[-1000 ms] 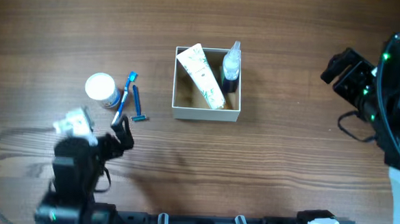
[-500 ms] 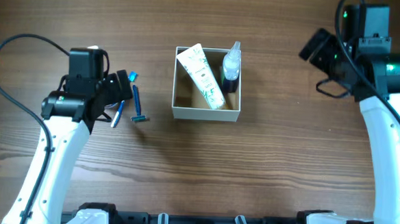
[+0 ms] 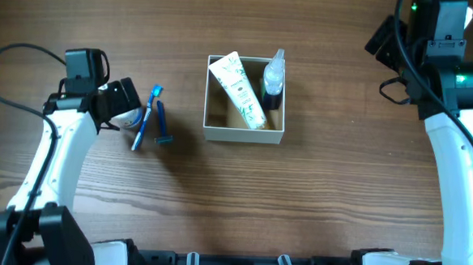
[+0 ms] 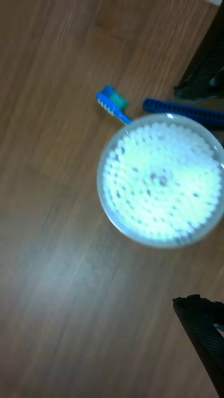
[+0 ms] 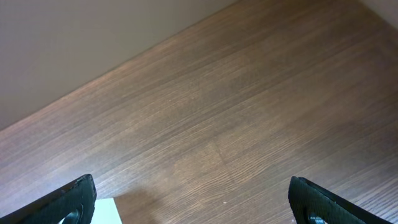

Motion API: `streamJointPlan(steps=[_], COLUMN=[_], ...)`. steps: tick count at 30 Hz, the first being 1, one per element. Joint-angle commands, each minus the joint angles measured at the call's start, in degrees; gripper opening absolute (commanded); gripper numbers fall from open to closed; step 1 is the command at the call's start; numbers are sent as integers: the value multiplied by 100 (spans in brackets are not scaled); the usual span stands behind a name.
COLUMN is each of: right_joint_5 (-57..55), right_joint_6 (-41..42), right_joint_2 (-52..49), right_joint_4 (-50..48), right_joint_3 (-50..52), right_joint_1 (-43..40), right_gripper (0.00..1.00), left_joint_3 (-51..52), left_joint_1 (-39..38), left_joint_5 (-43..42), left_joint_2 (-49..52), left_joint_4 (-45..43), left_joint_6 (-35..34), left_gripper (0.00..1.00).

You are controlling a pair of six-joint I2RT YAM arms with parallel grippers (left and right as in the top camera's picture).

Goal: Pack container
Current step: 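Reach the left gripper down onto the cotton-swab tub and grasp it, then carry the cotton-swab tub right and place it in the box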

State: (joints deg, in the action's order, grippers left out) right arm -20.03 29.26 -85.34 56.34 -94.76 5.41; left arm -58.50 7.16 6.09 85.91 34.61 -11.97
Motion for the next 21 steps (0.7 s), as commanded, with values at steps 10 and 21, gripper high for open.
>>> streamJointPlan(steps=[10,21], right_joint_5=[-177,-177], right_joint_6=[-74,-74], right_joint_2=[-33,-33], right_joint_4=[-20,-20], right_joint_3=[-37,-37], right_joint_1=[-24,-24], right_gripper=[100,100], left_joint_3=[-120,-372], left_joint_1=[20,-31], left_joint_5=[-372,-369], left_joint_2=[907,116], left_joint_4=[-295,-109], left_joint_6=[280,278], left_gripper=[100,71])
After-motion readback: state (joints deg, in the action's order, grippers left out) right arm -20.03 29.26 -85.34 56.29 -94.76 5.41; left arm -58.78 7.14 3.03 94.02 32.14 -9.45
